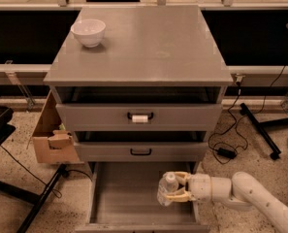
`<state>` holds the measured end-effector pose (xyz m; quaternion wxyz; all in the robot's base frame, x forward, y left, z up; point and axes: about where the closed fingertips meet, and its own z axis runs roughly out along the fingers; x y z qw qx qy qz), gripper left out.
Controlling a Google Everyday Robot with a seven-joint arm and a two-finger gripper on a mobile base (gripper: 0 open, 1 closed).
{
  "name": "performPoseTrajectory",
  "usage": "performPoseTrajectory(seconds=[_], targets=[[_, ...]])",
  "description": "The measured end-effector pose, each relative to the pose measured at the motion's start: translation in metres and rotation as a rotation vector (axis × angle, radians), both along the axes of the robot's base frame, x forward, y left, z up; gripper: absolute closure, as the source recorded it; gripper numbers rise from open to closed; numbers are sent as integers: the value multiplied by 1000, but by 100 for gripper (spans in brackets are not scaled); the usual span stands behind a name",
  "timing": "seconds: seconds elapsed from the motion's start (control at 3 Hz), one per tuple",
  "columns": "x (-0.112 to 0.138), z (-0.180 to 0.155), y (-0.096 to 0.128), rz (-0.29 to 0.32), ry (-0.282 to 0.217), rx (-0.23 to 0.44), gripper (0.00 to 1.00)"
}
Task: Pick blue plastic bottle from bottom drawer and place on counter
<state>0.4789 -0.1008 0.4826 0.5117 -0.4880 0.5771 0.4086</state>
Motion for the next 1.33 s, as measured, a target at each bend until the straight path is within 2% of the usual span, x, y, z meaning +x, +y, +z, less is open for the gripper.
performPoseTrajectory(seconds=[0.33,0.67,1.0,1.33], targets=[[-9,113,-24,-42,22,23,100],[4,193,-46,-126,30,2,100],[29,257,-60,-216,73,-53,100],[29,257,-60,-216,72,-52,100]])
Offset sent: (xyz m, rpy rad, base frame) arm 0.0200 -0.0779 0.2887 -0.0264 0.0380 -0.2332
